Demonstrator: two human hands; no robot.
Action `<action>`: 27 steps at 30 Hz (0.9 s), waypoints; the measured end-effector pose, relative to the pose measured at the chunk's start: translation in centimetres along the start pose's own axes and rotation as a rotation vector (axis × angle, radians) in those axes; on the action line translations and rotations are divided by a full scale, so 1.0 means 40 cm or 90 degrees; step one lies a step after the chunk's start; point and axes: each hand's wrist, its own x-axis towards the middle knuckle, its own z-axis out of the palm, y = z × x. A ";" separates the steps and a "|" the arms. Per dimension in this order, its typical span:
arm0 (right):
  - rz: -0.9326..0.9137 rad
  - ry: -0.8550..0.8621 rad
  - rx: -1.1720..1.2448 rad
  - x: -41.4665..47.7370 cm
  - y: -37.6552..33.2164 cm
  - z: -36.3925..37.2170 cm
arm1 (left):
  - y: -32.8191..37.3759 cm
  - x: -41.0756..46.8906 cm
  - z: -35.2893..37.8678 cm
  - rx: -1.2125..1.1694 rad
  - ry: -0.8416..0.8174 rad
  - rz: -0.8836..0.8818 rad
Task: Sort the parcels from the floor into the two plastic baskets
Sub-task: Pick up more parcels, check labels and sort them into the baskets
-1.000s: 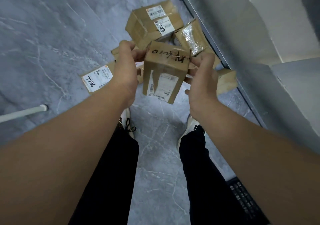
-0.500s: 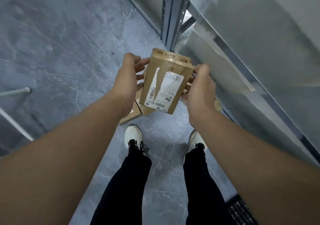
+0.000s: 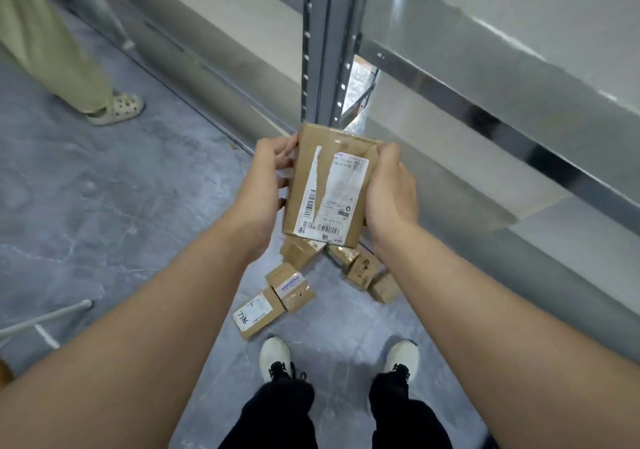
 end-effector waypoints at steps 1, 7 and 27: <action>-0.012 0.002 0.008 -0.020 -0.036 -0.018 | 0.040 -0.020 0.003 -0.003 -0.005 0.013; -0.097 -0.025 0.060 -0.173 -0.261 -0.165 | 0.280 -0.190 0.045 -0.024 -0.017 0.116; -0.431 0.065 0.172 -0.657 -0.707 -0.787 | 0.826 -0.857 0.316 0.000 -0.107 0.523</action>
